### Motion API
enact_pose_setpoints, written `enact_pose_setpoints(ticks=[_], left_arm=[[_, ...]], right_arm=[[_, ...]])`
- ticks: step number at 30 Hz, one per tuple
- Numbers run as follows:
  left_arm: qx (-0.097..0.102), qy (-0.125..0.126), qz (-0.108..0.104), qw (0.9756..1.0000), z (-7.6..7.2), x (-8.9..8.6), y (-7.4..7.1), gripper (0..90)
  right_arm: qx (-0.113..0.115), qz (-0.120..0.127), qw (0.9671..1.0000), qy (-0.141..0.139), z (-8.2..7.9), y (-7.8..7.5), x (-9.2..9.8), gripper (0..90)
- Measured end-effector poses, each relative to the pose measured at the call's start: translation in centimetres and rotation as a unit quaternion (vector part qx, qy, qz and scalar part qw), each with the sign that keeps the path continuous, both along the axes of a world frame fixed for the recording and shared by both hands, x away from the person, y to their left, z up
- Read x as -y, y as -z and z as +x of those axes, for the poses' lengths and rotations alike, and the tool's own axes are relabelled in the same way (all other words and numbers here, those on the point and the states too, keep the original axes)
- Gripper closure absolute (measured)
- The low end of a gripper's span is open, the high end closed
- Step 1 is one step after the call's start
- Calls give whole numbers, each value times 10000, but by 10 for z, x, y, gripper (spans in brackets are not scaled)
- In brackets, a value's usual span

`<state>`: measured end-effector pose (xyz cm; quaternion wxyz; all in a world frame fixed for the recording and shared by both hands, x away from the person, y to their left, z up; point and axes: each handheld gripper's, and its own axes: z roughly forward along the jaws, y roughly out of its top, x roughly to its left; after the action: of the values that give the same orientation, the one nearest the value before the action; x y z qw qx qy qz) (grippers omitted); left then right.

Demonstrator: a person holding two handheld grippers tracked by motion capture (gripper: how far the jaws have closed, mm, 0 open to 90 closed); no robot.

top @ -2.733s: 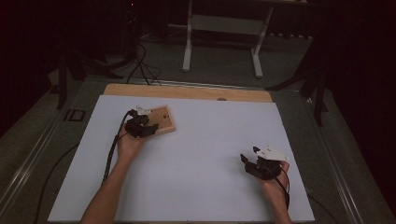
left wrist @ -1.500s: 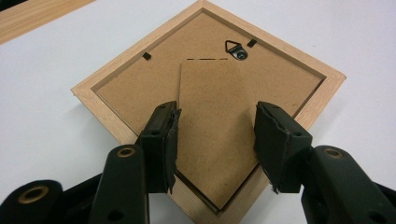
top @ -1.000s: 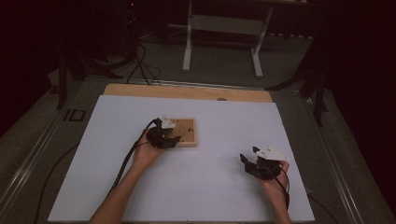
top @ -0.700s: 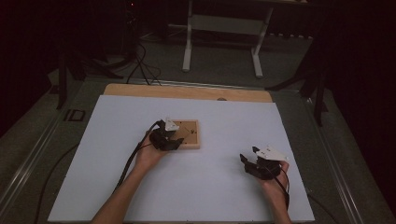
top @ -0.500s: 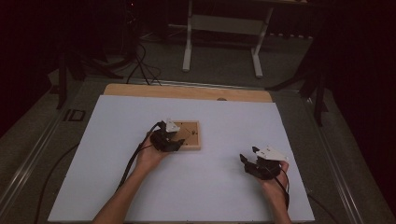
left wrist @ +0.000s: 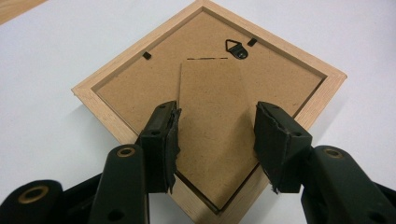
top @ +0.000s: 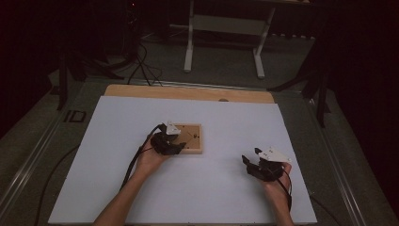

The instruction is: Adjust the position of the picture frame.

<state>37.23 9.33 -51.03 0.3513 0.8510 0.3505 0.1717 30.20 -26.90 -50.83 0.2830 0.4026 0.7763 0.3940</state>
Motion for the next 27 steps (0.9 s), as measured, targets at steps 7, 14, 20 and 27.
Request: enact_pose_setpoints(ticks=[7,14,20,27], left_arm=[[-55,9,-22,10000,-3,-1,0,512],[-49,-117,-87,9999,-9,1,1,512],[-59,-107,-54,9999,-11,3,0,512],[-53,-46,-55,10000,-16,6,0,512]], right_arm=[[-10,-12,10000,-2,0,0,0,393],[-11,-13,10000,-14,0,1,-1,393],[-12,-17,10000,-24,0,1,-2,393],[-15,-21,10000,-25,0,1,-2,393]])
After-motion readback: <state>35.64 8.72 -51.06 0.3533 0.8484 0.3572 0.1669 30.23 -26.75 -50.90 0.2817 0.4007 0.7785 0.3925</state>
